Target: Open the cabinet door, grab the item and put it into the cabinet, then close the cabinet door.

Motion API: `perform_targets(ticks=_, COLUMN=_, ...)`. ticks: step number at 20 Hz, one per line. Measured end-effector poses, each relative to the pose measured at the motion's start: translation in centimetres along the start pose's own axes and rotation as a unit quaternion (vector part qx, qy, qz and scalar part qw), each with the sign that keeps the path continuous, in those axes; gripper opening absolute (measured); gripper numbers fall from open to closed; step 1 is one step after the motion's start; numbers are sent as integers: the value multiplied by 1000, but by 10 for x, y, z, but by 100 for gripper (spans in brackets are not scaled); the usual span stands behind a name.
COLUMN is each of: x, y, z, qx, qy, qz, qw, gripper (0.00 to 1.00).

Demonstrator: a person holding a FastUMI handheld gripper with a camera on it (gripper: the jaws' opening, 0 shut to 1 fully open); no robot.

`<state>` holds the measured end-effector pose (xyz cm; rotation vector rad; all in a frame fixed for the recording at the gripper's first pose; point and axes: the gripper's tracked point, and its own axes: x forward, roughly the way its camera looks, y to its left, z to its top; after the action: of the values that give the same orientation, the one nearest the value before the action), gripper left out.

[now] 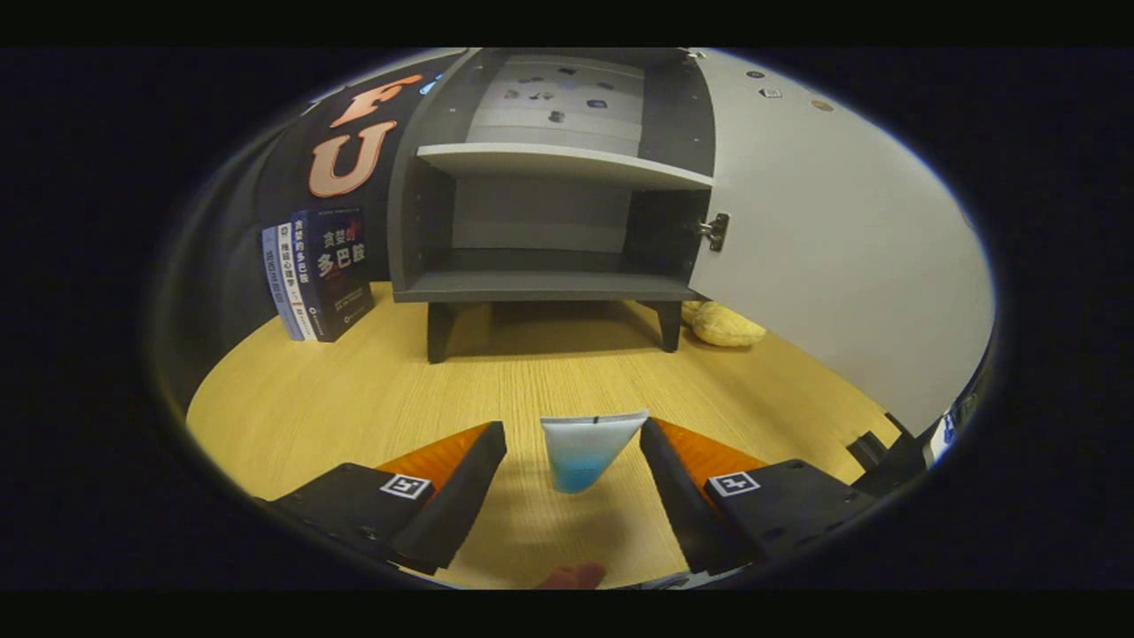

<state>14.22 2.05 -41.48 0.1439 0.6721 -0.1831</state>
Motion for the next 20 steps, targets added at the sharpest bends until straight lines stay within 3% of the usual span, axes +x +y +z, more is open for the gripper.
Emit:
perform_targets(ticks=4, x=7, y=7, z=-12, qx=-9, qy=10, qz=8, qw=1000, gripper=94)
perform_targets(ticks=5, x=8, y=11, z=-14, qx=-10, qy=14, qz=18, qw=1000, gripper=80)
perform_targets(ticks=8, x=0, y=8, z=-8, qx=-17, qy=16, qz=9, qw=1000, gripper=57)
perform_targets(ticks=9, x=-9, y=7, z=3, qx=-23, qy=8, qz=7, qw=1000, gripper=56)
perform_targets(ticks=13, x=-62, y=6, z=100, qx=-19, qy=-82, qz=6, qw=996, gripper=56)
perform_targets(ticks=20, x=-169, y=-20, z=303, qx=-11, qy=-216, qz=-35, qw=976, gripper=56)
